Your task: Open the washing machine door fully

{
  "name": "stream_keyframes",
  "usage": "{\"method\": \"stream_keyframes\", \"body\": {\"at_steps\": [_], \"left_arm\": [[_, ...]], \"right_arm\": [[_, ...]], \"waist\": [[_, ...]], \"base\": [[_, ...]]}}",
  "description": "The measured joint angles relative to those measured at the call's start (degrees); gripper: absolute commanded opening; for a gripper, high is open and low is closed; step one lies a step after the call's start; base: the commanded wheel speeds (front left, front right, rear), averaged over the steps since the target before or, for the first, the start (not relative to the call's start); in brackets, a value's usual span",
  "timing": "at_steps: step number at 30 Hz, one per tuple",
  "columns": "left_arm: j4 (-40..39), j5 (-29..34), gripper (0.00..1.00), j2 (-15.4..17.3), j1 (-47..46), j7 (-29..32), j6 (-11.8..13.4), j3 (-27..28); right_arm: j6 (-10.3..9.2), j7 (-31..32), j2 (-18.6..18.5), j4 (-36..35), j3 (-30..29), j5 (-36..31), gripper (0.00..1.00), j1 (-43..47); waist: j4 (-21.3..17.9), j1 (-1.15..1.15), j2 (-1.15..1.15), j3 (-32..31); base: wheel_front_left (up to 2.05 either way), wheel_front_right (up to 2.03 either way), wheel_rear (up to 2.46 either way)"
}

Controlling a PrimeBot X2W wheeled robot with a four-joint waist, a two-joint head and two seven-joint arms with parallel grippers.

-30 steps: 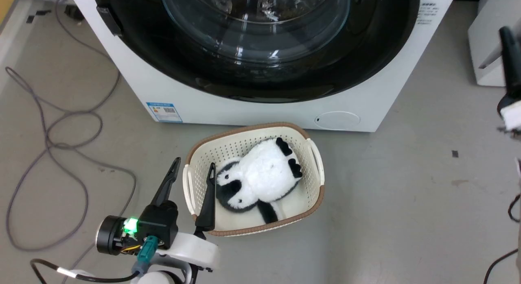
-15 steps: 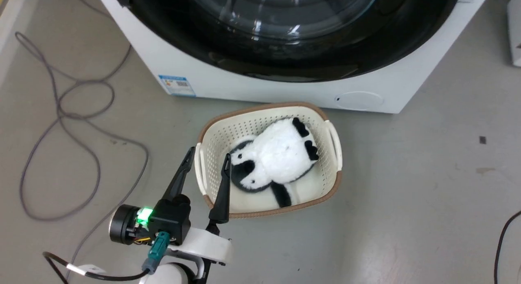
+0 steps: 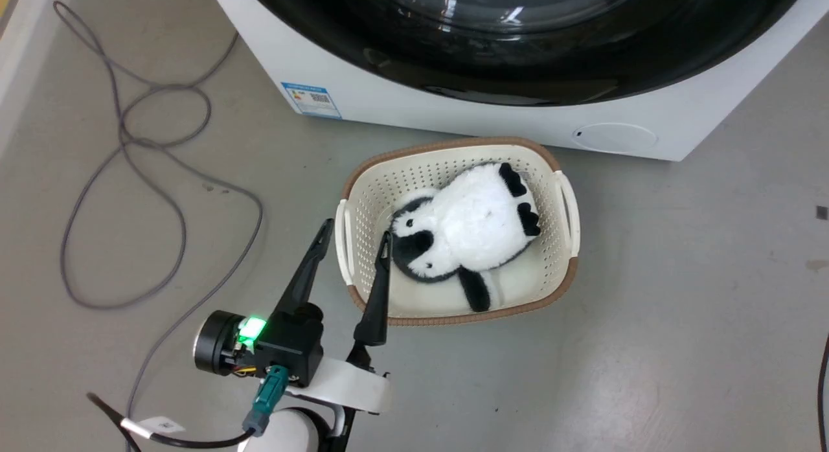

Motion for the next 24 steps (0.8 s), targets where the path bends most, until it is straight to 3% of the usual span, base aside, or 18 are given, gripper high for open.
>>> {"method": "stream_keyframes", "body": {"at_steps": [17,24], "left_arm": [[0.1,-0.4,1.00,0.0,-2.4,-2.0,0.4,-3.1],[0.1,-0.9,1.00,0.0,-2.4,-2.0,0.8,-3.2]], "right_arm": [[-0.10,11.5,-1.9,10.7,-3.8,6.8,0.00,-10.2],[-0.08,13.5,-2.7,11.9,-3.0,4.7,0.00,-11.3]], "waist": [[1.7,0.00,0.00,3.7],[2.2,0.00,0.00,3.4]], "base": [[0.00,0.00,0.00],[0.00,0.00,0.00]]}}
